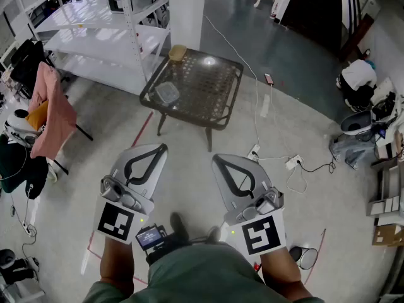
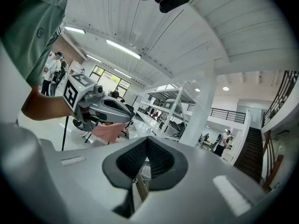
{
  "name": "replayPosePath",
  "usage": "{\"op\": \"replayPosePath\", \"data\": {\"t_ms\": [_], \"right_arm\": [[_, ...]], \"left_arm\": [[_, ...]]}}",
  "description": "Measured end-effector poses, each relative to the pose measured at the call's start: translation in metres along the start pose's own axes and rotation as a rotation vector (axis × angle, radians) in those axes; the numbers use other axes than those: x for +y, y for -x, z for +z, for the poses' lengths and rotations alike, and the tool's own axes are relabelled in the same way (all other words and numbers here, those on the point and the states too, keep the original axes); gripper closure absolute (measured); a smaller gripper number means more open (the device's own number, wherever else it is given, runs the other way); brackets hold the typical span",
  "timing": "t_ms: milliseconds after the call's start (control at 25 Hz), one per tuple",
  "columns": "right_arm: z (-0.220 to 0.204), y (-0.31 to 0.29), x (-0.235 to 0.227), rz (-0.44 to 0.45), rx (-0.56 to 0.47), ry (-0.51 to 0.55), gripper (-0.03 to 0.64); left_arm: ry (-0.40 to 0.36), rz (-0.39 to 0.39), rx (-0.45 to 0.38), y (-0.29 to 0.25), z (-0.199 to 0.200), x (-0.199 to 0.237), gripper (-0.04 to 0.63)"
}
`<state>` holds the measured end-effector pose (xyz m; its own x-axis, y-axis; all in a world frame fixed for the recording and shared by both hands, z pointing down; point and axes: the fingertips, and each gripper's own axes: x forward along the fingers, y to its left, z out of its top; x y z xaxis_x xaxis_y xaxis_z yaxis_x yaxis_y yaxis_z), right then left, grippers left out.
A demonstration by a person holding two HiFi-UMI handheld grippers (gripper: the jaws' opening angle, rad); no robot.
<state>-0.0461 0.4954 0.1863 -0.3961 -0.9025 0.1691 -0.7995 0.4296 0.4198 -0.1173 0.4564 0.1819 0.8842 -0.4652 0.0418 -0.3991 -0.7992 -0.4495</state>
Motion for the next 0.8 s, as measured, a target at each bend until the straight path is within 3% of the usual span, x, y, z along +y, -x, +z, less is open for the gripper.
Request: {"op": "replayPosePath", "data": {"t_ms": [800], "right_arm": [[0.012,-0.068,0.007,-0.018,0.018,-0.028,0.614]], "left_arm": [[0.008,-0.014,-0.005,0.008,-0.035,0.062,0.594]]}}
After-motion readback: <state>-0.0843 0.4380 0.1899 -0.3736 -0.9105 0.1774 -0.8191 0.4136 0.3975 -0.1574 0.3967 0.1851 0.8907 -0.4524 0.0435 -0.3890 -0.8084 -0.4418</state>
